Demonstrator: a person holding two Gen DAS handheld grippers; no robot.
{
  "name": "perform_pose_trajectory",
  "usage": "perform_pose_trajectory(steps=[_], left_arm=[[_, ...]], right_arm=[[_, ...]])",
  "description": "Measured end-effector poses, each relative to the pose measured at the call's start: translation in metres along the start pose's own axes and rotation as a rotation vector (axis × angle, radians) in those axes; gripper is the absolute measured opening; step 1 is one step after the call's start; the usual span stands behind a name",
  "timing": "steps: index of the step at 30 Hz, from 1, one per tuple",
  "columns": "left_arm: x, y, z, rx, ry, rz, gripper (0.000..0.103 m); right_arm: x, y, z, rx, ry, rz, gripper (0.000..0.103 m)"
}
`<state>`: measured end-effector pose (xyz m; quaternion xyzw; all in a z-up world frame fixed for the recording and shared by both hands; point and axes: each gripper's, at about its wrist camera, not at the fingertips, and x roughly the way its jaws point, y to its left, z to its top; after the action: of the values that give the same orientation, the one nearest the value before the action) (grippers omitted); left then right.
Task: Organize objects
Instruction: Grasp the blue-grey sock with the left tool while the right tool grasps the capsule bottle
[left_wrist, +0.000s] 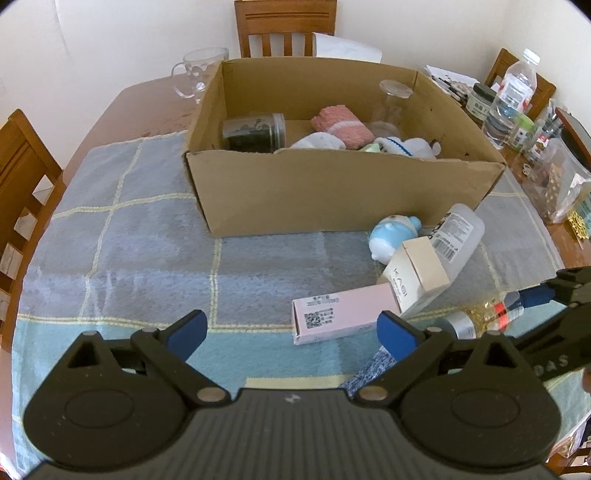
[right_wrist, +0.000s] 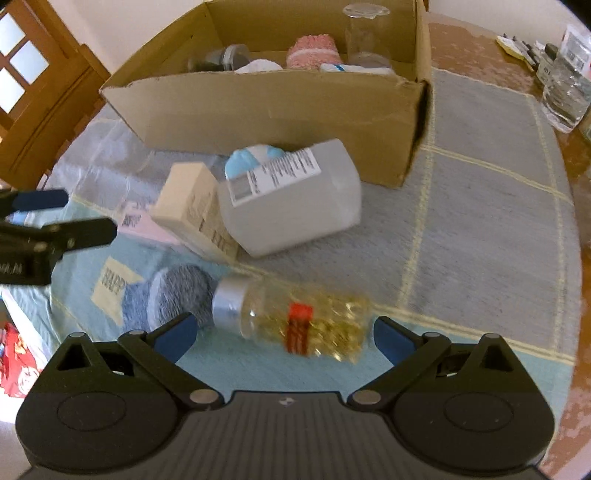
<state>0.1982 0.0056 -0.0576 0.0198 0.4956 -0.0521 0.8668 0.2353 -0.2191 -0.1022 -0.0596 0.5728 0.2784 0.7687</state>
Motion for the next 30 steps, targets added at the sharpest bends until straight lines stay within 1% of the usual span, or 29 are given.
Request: perform_pose_trajectory(steps=[2, 5, 9, 16, 19, 22, 28, 30], left_arm=[[0.000, 0.002, -0.001, -0.003, 0.003, 0.002, 0.098], [0.000, 0.005, -0.003, -0.007, 0.007, 0.001, 0.098], [0.001, 0.007, -0.004, -0.006, 0.011, -0.011, 0.098], [0.000, 0.000, -0.005, -0.018, 0.017, -0.063, 0.098], [-0.002, -0.008, -0.007, -0.021, 0.017, -0.060, 0.098], [0.000, -0.019, -0.010, -0.044, 0.026, -0.060, 0.098], [0.013, -0.049, -0.017, -0.094, 0.060, -0.049, 0.098], [0.019, -0.058, -0.019, -0.109, 0.061, -0.025, 0.098]], right_arm=[[0.004, 0.002, 0.001, 0.012, 0.001, -0.021, 0.103], [0.010, 0.001, 0.001, 0.018, 0.007, -0.085, 0.103], [0.013, -0.002, -0.003, 0.016, 0.015, -0.133, 0.103], [0.012, -0.020, -0.012, -0.003, 0.018, -0.256, 0.103], [0.014, -0.033, -0.013, 0.001, 0.034, -0.269, 0.103], [0.015, -0.039, -0.010, -0.017, 0.037, -0.244, 0.103], [0.016, -0.042, -0.007, -0.118, 0.033, -0.205, 0.103], [0.016, -0.043, -0.008, -0.144, 0.026, -0.196, 0.103]])
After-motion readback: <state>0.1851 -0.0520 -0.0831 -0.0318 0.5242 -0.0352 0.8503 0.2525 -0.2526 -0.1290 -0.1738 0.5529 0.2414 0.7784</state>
